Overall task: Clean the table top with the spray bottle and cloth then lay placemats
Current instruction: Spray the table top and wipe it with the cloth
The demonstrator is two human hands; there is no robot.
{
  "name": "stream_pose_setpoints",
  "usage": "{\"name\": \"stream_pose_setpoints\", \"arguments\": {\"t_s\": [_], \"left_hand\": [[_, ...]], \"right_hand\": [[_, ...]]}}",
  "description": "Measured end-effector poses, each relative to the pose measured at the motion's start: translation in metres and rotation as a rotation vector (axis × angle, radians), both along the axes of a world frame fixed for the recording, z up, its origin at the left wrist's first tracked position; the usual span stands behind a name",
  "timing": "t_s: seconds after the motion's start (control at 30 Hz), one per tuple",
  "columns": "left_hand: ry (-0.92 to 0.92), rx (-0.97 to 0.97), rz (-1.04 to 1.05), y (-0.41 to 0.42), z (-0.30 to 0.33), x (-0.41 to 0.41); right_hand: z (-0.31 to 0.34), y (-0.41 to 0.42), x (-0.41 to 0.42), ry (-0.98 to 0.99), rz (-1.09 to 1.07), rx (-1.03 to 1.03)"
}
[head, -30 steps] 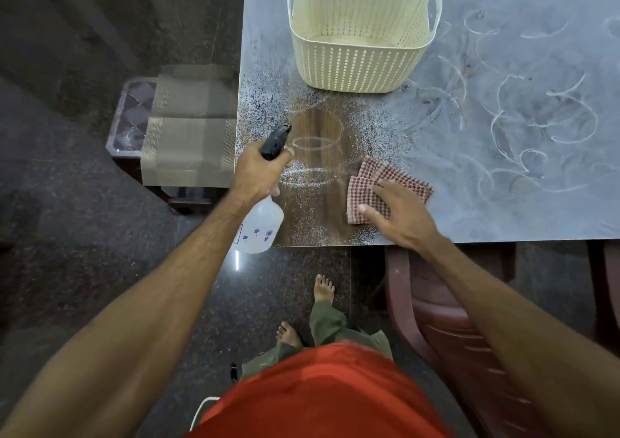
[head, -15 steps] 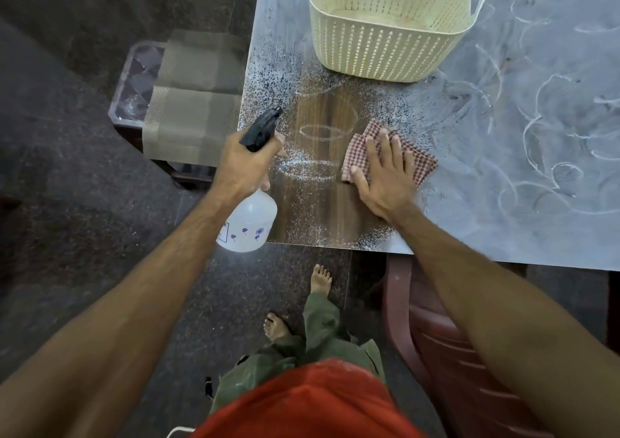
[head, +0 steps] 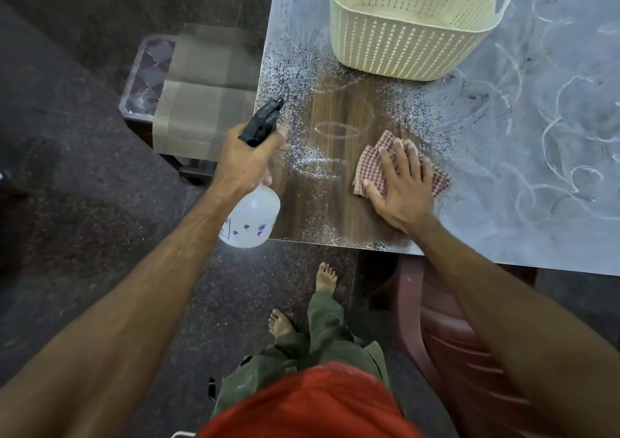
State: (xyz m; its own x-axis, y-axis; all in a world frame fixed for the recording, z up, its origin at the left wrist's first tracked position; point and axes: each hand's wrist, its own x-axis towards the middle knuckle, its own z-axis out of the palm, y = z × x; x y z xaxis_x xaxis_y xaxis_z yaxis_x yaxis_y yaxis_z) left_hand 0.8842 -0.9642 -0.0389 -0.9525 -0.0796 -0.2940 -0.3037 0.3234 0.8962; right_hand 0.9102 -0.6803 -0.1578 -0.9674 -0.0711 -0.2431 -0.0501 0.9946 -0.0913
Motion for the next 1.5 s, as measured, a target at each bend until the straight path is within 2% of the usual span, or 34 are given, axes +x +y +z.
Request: {"name": "stream_pose_setpoints", "arguments": {"t_s": [0.1, 0.23, 0.37, 0.43, 0.5, 0.63, 0.8, 0.97, 1.07, 1.23, 1.33, 1.5], "left_hand": [[-0.001, 0.009, 0.025, -0.005, 0.0, 0.005], [-0.006, 0.04, 0.043, -0.016, 0.0, 0.013], [-0.013, 0.056, 0.088, -0.036, 0.0, 0.022], [-0.016, 0.061, 0.104, -0.049, -0.003, 0.025], [-0.016, 0.062, 0.109, -0.06, -0.005, 0.028], [-0.006, 0.054, 0.115, -0.075, -0.009, 0.035], [0.006, 0.038, 0.12, -0.085, -0.009, 0.04], [0.006, 0.054, 0.133, -0.099, -0.008, 0.04], [0.006, 0.06, 0.128, -0.106, -0.007, 0.041], [0.022, 0.049, 0.105, -0.109, -0.006, 0.033], [0.017, 0.039, 0.11, -0.106, -0.004, 0.026], [0.032, 0.063, 0.121, -0.104, 0.0, 0.016]], "right_hand": [[-0.001, -0.043, -0.004, -0.002, 0.039, -0.016], [-0.002, -0.092, 0.037, -0.006, 0.195, -0.062], [-0.003, -0.068, 0.066, -0.046, 0.346, -0.064], [-0.006, -0.049, 0.053, -0.051, 0.306, -0.025], [-0.006, -0.045, 0.028, -0.013, 0.168, -0.02], [-0.002, -0.093, -0.018, 0.039, 0.045, -0.055], [-0.003, -0.163, 0.004, 0.008, 0.25, -0.064], [-0.003, -0.146, 0.054, -0.004, 0.436, -0.081], [-0.004, -0.123, 0.038, -0.017, 0.394, -0.054], [-0.005, -0.152, -0.018, 0.04, 0.112, -0.079], [-0.004, -0.193, -0.014, 0.03, 0.192, -0.077], [-0.008, -0.218, 0.041, 0.043, 0.364, -0.186]]}}
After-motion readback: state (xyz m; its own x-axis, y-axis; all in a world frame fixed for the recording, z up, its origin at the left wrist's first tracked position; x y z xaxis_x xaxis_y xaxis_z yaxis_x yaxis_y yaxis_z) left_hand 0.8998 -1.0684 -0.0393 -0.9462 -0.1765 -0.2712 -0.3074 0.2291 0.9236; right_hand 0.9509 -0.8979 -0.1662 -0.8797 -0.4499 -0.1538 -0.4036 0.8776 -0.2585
